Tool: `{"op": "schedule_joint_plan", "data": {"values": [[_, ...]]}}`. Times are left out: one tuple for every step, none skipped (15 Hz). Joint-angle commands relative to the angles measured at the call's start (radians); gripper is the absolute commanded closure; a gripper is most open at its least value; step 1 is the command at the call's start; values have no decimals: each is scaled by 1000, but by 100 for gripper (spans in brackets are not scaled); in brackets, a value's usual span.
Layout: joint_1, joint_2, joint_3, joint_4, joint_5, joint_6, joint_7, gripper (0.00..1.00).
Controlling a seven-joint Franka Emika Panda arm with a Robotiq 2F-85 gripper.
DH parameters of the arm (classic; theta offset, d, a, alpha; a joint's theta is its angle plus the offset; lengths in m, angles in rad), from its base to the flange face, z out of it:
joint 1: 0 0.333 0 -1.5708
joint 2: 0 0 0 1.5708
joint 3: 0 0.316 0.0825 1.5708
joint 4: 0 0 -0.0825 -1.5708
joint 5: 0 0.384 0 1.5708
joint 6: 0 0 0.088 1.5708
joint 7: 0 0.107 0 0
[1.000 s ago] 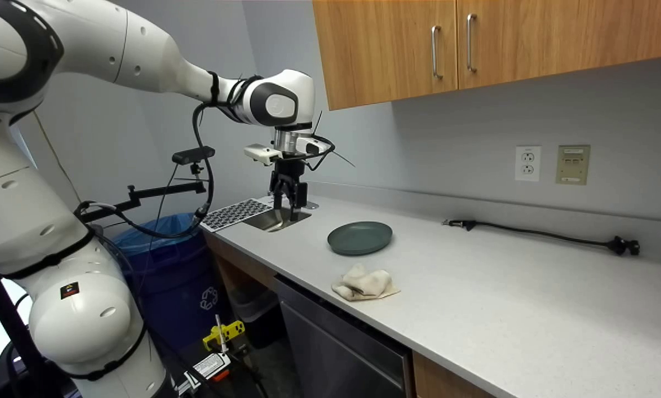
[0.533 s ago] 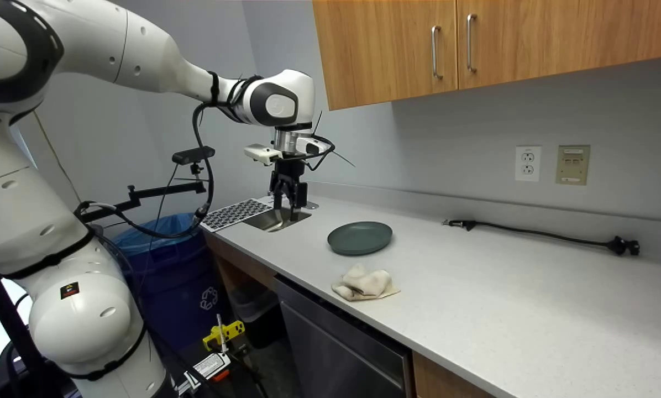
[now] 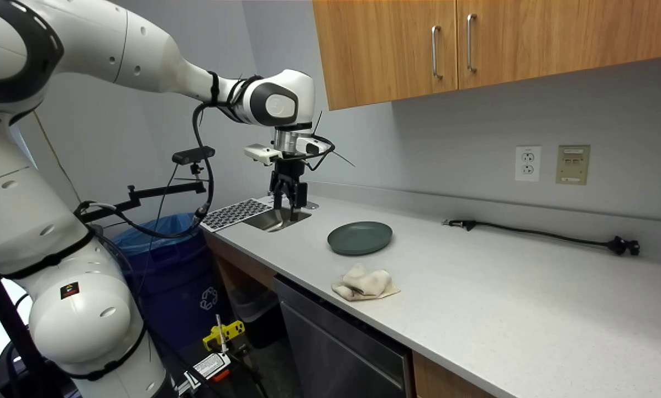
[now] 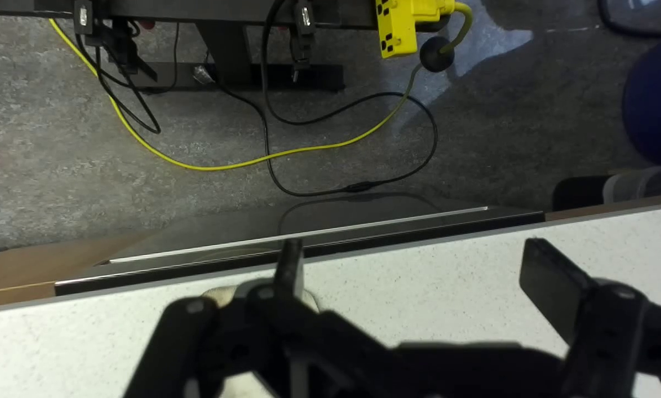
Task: Lay the white cloth flat on the countertop
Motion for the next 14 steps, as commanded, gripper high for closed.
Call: {"op": "schedule_joint_plan", "data": {"values": [[-6,0,5,1,1,-2,-1,0],[-6,0,5,1,1,-2,-1,0],[-6,0,5,1,1,-2,-1,0],[-6,0,5,1,1,-2,-1,0],[-6,0,5,1,1,-2,-1,0],[-6,0,5,1,1,-2,-1,0],[-6,0,5,1,1,-2,-1,0],[-6,0,5,1,1,-2,-1,0],[-6,0,5,1,1,-2,-1,0],[-8,4,4,3,0,-1,1,0],[-10,8,1,6,1,-7,1,0],[-12,13,-2,8,5,-8,-4,0],[-15,20,-4,10,1,-6,-3,0],[-20,29,-6,12,-5,-1,0,0]]}}
